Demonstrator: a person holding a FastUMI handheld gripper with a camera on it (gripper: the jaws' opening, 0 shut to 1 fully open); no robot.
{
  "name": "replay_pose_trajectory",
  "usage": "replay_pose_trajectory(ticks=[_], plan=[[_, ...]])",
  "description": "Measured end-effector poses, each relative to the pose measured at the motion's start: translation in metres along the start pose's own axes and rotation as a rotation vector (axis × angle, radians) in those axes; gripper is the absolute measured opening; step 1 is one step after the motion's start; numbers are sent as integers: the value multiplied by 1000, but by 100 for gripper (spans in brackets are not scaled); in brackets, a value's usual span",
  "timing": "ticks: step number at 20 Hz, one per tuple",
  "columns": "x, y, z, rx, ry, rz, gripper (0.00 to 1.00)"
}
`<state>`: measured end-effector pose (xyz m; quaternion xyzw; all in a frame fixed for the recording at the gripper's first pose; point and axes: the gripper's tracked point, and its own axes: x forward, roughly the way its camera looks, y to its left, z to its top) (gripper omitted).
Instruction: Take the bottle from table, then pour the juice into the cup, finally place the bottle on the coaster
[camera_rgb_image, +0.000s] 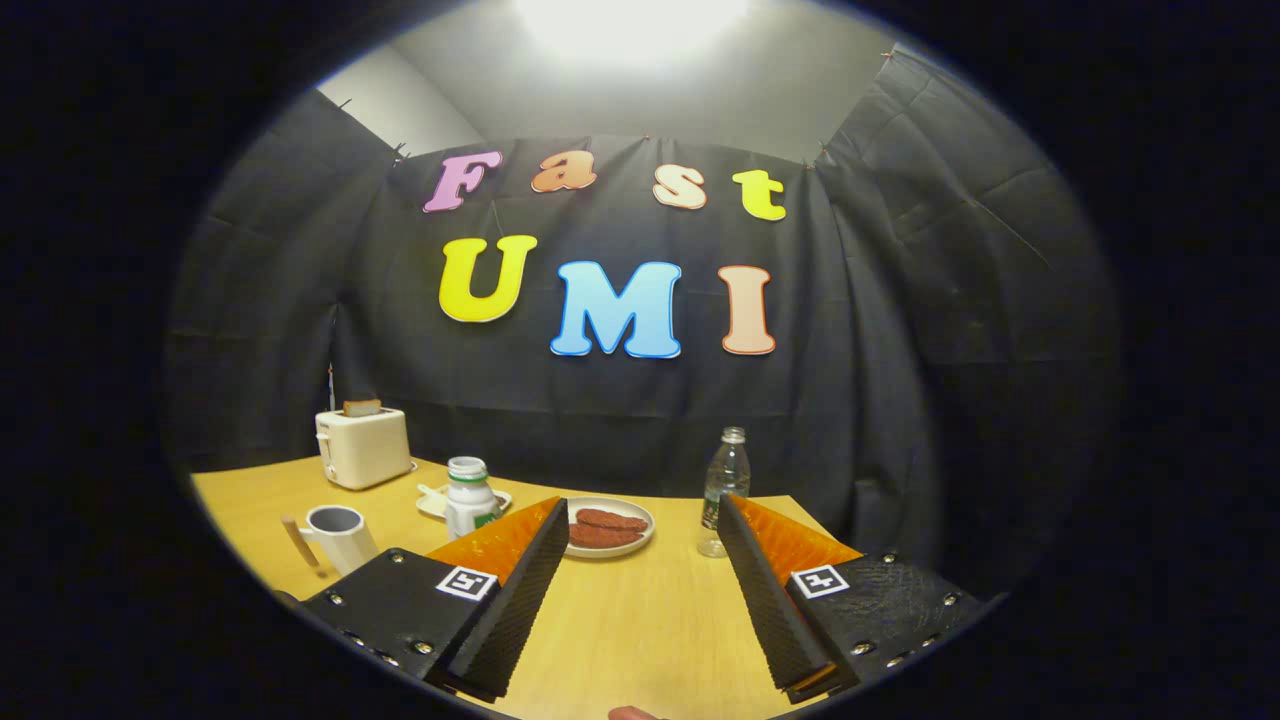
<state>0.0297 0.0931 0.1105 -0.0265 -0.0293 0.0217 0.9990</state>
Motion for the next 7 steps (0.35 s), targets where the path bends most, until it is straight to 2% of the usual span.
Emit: replay_pose_trajectory(ticks=[5, 7], plan=[[14, -74, -53, 23, -27, -79, 92], [19, -86, -80, 56, 12, -92, 92]])
